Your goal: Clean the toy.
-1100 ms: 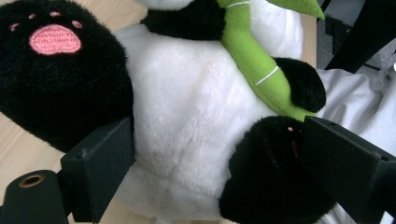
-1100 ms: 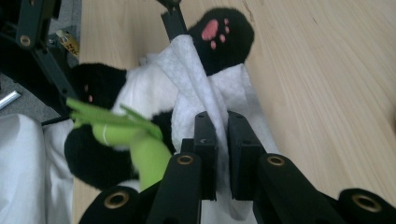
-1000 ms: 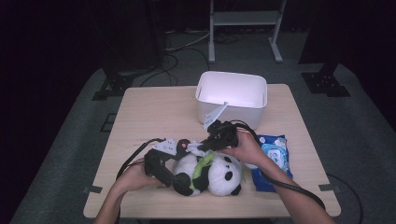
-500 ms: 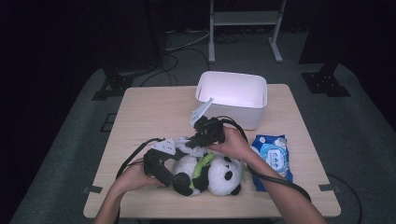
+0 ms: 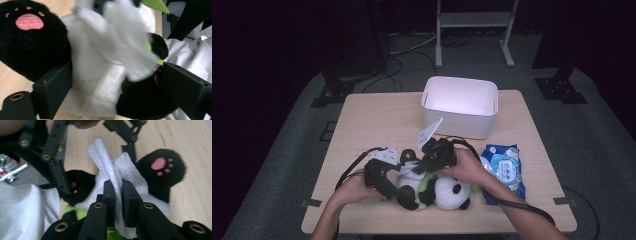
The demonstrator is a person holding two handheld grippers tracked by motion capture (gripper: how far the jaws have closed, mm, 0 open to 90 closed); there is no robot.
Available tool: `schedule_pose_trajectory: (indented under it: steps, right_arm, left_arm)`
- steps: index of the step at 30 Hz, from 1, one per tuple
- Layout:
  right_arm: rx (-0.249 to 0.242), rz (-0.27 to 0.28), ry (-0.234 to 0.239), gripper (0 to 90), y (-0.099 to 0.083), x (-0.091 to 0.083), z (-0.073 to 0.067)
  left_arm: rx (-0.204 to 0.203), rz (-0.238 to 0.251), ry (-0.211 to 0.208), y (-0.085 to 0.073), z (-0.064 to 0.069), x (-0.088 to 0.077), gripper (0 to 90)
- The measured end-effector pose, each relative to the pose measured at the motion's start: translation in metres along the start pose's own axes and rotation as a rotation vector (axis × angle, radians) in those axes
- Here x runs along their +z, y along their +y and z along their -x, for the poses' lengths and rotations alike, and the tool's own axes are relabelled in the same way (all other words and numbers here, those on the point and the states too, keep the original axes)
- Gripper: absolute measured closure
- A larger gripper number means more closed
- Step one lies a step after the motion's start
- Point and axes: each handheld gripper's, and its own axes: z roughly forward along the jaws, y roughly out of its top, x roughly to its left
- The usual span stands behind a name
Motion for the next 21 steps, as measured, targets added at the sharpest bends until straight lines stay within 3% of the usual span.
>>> schedule_pose_trajectory:
  steps: [9,21]
  right_arm:
    - [-0.029,-0.023,0.041,81.9,-0.004,0.005,-0.022]
    - [-0.025,-0.015,0.054,81.8,-0.025,-0.007,-0.035]
  left_arm:
    - [0.017,0.003,-0.028,-0.001,0.001,-0.002,7.9]
    - [0.018,0.004,-0.036,-0.001,0.002,-0.002,7.6]
